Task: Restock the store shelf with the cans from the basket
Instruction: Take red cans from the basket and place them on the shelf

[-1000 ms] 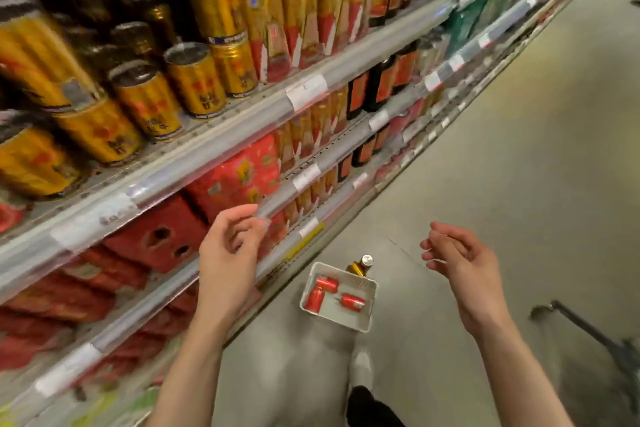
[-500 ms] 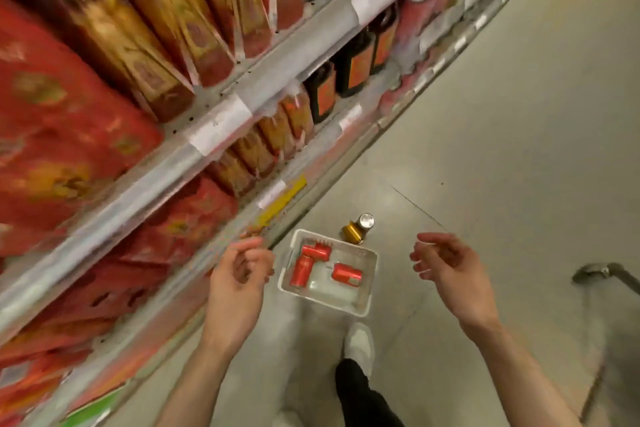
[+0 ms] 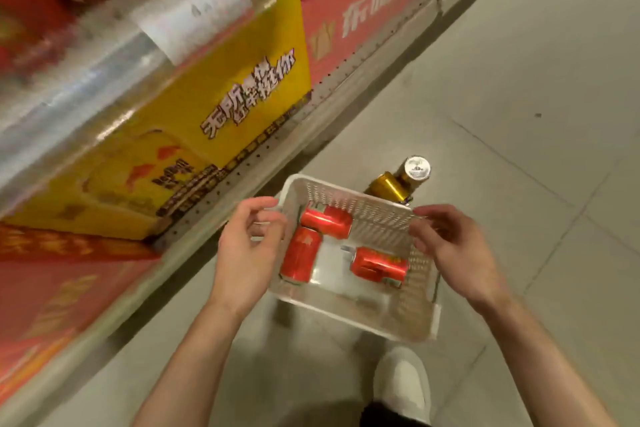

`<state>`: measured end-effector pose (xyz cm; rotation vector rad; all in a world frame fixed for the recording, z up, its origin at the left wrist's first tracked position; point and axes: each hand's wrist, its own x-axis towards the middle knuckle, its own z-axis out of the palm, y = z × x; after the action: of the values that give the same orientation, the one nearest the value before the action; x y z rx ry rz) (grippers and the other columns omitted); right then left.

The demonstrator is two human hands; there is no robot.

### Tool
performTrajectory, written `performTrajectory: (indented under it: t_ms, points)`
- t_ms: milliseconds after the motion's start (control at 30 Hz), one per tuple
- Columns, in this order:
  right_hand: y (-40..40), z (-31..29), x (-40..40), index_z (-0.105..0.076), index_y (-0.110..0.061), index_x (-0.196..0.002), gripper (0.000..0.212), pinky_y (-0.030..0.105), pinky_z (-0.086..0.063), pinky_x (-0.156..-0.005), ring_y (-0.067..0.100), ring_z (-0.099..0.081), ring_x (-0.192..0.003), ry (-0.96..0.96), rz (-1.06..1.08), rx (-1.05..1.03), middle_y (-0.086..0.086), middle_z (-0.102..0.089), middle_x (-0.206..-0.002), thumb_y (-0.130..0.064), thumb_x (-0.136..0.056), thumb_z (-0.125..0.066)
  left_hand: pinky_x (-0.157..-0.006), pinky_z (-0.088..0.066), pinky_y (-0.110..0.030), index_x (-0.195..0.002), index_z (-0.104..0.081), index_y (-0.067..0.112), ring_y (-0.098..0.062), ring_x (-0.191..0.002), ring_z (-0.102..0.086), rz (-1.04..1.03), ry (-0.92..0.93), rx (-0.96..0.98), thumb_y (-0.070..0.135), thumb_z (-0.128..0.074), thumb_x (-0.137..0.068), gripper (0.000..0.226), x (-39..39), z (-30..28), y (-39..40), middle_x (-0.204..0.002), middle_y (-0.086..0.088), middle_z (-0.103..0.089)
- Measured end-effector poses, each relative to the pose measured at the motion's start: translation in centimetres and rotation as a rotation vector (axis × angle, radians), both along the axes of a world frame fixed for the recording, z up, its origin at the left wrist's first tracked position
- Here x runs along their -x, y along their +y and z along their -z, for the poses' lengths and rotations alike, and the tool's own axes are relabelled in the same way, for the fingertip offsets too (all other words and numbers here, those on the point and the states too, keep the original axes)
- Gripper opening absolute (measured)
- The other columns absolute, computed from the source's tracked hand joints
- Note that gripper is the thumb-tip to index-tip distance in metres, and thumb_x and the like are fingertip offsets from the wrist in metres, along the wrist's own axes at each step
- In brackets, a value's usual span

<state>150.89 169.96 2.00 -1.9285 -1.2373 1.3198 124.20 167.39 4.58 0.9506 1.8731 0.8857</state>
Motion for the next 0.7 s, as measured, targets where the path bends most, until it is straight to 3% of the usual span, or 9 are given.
performTrajectory:
  t_ms: [133,267,367,467,567,700]
  points:
    - [0.4,5.8,0.2,-0.068,-0.029,-0.111,0.017,0.034,-0.058,-0.083,0.009,-0.069,-0.091,-0.119,-0.088,-0.051,-0.008,-0.072,-0.097,-0.032,-0.095,-0.069,-0.075,-0.055,-0.028,-0.103,-0.061,0.034,-0.015,-0.079,-0.068,0.062,0.015,0.024,0.019,-0.063,-0.096,0.017,-0.8,6.0,0.4,-0.090,0.002,-0.072]
    - [0.2,9.7,0.7,-0.066,-0.027,-0.122,0.030,0.036,-0.057,-0.089,0.005,-0.067,-0.093,-0.171,-0.234,0.002,-0.013,-0.069,-0.100,-0.036,-0.094,-0.068,-0.082,-0.054,-0.033,-0.100,-0.055,0.044,-0.009,-0.085,-0.069,0.256,0.134,0.156,0.035,-0.063,-0.086,0.019,-0.9,10.5,0.4,-0.090,0.011,-0.070]
    - [0.2,11.9,1.4,-0.063,-0.024,-0.128,0.038,0.040,-0.056,-0.091,0.014,-0.069,-0.094,-0.273,-0.385,0.038,-0.007,-0.072,-0.107,-0.039,-0.093,-0.070,-0.092,-0.051,-0.036,-0.118,-0.055,0.036,-0.023,-0.109,-0.064,0.535,0.435,0.218,0.032,-0.061,-0.091,0.028,-1.2,12.6,0.6,-0.120,0.000,-0.067]
    - [0.0,14.0,2.1,-0.061,-0.019,-0.132,0.053,0.035,-0.049,-0.099,0.021,-0.062,-0.114,-0.435,-0.608,0.068,0.000,-0.066,-0.128,-0.045,-0.087,-0.073,-0.096,-0.048,-0.043,-0.139,-0.044,0.015,-0.033,-0.125,-0.054,0.720,0.760,0.346,0.030,-0.061,-0.091,0.053,-2.3,13.7,1.1,-0.143,-0.013,-0.050]
    - [-0.6,15.4,2.7,-0.054,-0.020,-0.138,0.066,0.036,-0.040,-0.107,0.027,-0.050,-0.127,-0.576,-0.755,0.142,0.007,-0.056,-0.138,-0.051,-0.083,-0.075,-0.093,-0.050,-0.044,-0.143,-0.039,0.004,-0.032,-0.130,-0.049,0.825,0.968,0.465,0.024,-0.061,-0.093,0.058,-3.5,14.2,1.3,-0.142,-0.017,-0.050]
    - [-1.2,16.6,2.8,-0.046,-0.022,-0.139,0.065,0.039,-0.039,-0.110,0.028,-0.047,-0.132,-0.627,-0.769,0.154,0.006,-0.050,-0.146,-0.047,-0.085,-0.074,-0.093,-0.050,-0.043,-0.135,-0.049,0.008,-0.031,-0.128,-0.049,0.890,0.997,0.457,0.021,-0.062,-0.091,0.048,-3.2,15.2,1.4,-0.133,-0.014,-0.058]
